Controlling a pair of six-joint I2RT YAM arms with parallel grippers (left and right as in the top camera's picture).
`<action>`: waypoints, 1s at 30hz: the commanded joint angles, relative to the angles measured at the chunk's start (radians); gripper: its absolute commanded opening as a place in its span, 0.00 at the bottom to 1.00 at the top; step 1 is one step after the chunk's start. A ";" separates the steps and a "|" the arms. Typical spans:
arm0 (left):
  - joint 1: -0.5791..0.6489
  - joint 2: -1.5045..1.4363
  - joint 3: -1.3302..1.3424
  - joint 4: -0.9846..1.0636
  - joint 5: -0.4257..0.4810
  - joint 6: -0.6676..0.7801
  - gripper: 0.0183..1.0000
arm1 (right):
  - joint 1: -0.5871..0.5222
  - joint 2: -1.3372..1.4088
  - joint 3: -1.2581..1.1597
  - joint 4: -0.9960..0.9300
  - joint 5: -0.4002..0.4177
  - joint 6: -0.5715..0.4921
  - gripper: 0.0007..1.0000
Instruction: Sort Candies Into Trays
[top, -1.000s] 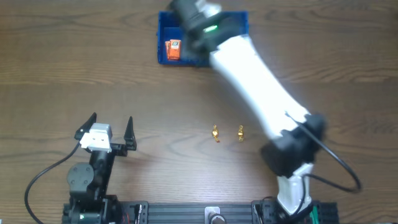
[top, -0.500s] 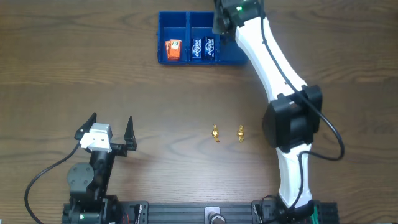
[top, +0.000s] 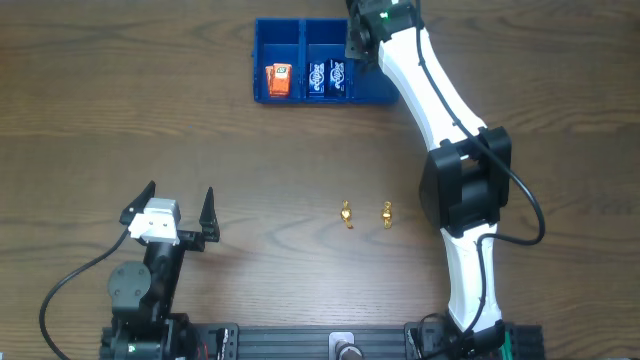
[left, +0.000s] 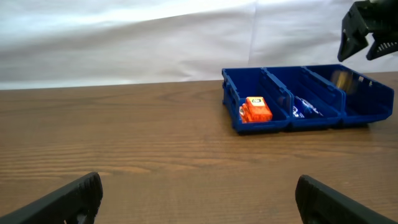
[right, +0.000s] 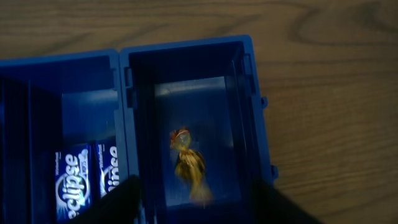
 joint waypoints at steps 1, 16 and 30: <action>0.004 -0.006 -0.018 -0.035 0.019 0.003 1.00 | 0.016 -0.018 -0.002 -0.018 0.012 -0.002 0.66; 0.004 -0.006 -0.018 -0.035 0.019 0.002 1.00 | 0.196 -0.459 -0.479 -0.062 -0.144 0.084 0.70; 0.004 -0.006 -0.018 -0.035 0.019 0.003 1.00 | 0.379 -0.565 -1.057 0.101 -0.241 0.309 0.71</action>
